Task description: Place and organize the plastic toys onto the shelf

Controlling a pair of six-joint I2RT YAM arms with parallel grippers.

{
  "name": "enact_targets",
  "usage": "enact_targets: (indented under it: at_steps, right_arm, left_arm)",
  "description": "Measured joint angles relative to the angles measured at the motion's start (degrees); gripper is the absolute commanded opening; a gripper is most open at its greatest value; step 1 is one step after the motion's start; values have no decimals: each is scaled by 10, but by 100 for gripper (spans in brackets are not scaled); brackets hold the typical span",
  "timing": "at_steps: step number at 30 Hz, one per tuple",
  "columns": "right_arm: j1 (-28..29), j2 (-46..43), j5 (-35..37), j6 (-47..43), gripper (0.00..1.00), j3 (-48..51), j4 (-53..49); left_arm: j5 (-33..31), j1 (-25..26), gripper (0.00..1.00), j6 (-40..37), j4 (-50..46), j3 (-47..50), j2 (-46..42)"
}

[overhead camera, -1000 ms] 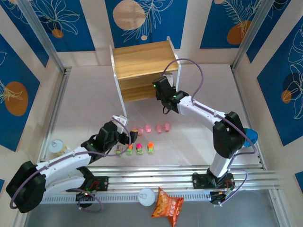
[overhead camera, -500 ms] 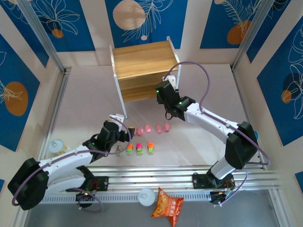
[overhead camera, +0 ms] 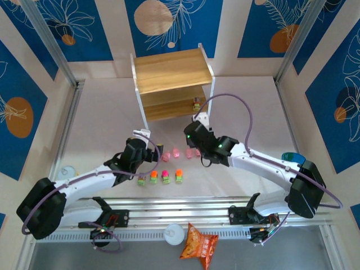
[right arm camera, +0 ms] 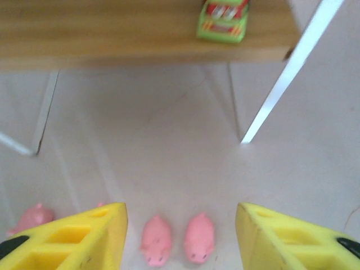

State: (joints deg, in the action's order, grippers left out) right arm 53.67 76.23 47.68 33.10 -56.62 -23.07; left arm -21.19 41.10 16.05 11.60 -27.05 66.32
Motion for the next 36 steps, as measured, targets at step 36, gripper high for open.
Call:
enact_targets:
  at_steps: [36]
  right_arm:
    - [269, 203, 29, 395, 49, 22, -93]
  left_arm:
    - [115, -10, 95, -29, -5, 24, -47]
